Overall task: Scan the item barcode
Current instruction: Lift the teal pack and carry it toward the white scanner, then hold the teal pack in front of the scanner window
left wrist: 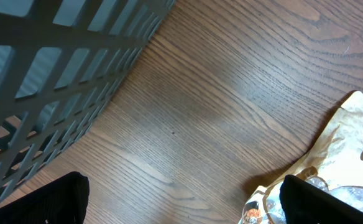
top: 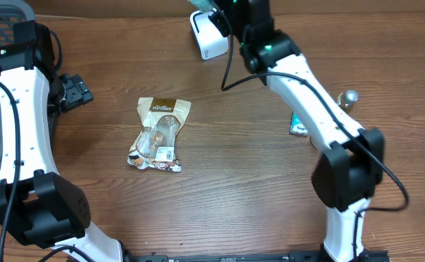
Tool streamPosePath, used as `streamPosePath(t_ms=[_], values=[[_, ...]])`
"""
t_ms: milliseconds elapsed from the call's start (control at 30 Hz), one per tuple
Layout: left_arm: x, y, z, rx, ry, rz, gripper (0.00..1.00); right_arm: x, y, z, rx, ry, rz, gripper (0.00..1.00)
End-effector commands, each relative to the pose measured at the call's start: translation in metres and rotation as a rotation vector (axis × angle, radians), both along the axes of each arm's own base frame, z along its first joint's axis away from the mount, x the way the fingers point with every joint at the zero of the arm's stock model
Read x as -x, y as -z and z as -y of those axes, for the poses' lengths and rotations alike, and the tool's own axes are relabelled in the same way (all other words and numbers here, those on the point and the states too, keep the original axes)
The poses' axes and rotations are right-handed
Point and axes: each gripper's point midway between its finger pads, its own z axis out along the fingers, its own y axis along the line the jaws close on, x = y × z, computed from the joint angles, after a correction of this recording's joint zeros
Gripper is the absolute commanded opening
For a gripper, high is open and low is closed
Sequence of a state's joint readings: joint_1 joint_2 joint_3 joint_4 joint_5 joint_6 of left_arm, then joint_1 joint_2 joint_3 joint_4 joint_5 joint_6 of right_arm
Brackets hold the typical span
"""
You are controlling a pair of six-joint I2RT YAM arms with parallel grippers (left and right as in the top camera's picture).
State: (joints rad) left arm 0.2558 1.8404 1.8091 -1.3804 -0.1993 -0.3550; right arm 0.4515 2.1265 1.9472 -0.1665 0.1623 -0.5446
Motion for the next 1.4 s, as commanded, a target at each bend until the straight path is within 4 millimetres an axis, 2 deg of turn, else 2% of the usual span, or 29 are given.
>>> streamPosePath(t_ms=[0,133,300,500,800,1367], values=[[-0.004,-0.002,-0.002,-0.017,0.02,0.0,1.0,-0.02,0.008,0.012,0.108,0.086,0.079,0.04],[-0.004,-0.002,-0.002,-0.017,0.019,0.001,1.0,-0.038,0.025,0.014,0.155,0.131,0.143,0.04],[-0.004,-0.002,-0.002,-0.017,0.02,0.001,1.0,-0.049,0.044,0.008,0.221,0.134,0.199,0.04],[-0.004,-0.002,-0.002,-0.017,0.02,0.001,0.99,-0.058,0.056,0.008,0.239,0.21,0.276,0.04],[-0.004,-0.002,-0.002,-0.017,0.02,0.0,1.0,-0.055,0.102,-0.017,0.291,0.172,0.24,0.04],[-0.004,-0.002,-0.002,-0.017,0.02,0.001,0.99,-0.046,0.143,-0.016,0.394,0.148,0.094,0.04]])
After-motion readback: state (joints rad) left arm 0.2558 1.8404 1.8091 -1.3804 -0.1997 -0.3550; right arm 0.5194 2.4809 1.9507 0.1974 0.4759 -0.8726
